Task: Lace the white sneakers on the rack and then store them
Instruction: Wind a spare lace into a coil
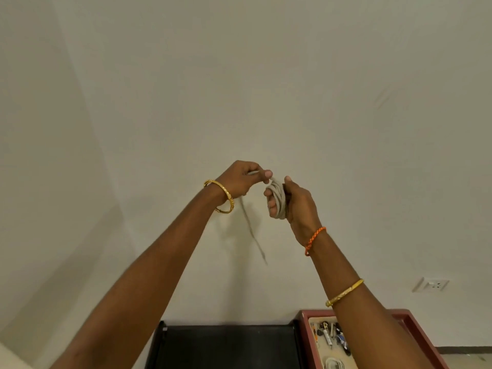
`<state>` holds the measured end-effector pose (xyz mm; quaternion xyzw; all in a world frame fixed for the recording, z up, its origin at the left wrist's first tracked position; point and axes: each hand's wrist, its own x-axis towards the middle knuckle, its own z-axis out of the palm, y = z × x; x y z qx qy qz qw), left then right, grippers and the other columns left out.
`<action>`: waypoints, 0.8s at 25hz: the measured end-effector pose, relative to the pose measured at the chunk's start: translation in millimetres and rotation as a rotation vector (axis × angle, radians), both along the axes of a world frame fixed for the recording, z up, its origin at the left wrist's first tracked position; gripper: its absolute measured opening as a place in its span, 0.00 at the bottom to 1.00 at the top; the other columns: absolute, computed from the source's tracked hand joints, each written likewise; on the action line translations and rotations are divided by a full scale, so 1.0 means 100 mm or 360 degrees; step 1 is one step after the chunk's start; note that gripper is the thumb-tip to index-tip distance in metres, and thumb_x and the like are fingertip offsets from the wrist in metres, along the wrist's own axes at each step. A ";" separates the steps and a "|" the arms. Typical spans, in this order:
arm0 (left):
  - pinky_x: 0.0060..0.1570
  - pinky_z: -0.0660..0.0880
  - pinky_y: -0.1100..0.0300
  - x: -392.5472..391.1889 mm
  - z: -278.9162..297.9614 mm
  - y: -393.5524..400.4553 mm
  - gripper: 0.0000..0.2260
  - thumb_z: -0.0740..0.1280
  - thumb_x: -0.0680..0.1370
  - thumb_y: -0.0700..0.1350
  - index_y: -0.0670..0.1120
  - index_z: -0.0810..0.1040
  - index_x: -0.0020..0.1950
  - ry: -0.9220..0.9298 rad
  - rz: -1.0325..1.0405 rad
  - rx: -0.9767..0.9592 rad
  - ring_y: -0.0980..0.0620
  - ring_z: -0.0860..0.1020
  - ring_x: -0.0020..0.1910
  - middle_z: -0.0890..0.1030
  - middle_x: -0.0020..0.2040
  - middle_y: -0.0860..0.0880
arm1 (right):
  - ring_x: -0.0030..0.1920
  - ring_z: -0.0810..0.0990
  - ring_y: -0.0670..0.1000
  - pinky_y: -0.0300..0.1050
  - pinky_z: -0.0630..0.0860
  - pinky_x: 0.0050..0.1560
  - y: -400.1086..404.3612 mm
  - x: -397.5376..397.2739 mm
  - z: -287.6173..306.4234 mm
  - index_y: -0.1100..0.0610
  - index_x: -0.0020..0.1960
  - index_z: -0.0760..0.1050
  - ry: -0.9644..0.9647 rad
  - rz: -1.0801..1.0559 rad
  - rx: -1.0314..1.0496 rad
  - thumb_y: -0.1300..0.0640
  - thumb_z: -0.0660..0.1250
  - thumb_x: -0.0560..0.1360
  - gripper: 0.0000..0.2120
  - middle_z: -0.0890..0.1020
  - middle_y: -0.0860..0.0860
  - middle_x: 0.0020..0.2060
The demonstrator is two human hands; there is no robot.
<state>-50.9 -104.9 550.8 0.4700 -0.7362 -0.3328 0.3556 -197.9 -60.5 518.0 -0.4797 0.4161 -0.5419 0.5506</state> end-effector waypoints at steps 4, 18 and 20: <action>0.28 0.66 0.63 -0.08 -0.39 0.09 0.12 0.57 0.82 0.47 0.43 0.76 0.46 0.0378 -0.0059 0.0481 0.58 0.62 0.22 0.64 0.30 0.50 | 0.29 0.78 0.48 0.42 0.76 0.42 -0.05 -0.01 0.16 0.65 0.43 0.76 -0.0505 0.0167 0.0000 0.55 0.50 0.83 0.21 0.79 0.53 0.29; 0.39 0.67 0.66 -0.20 0.26 0.18 0.14 0.61 0.80 0.50 0.43 0.81 0.47 -0.0618 -0.0262 -0.0057 0.60 0.73 0.35 0.76 0.37 0.56 | 0.28 0.78 0.47 0.39 0.75 0.31 -0.23 -0.04 0.13 0.67 0.45 0.77 0.0321 -0.0185 -0.0209 0.56 0.53 0.83 0.20 0.78 0.56 0.31; 0.39 0.69 0.64 -0.18 0.37 0.09 0.13 0.62 0.79 0.52 0.45 0.80 0.45 -0.0633 -0.0195 -0.0161 0.57 0.74 0.39 0.78 0.38 0.54 | 0.23 0.76 0.47 0.37 0.73 0.26 -0.15 -0.04 0.16 0.66 0.44 0.76 0.0338 -0.0105 -0.0181 0.52 0.52 0.83 0.22 0.78 0.55 0.28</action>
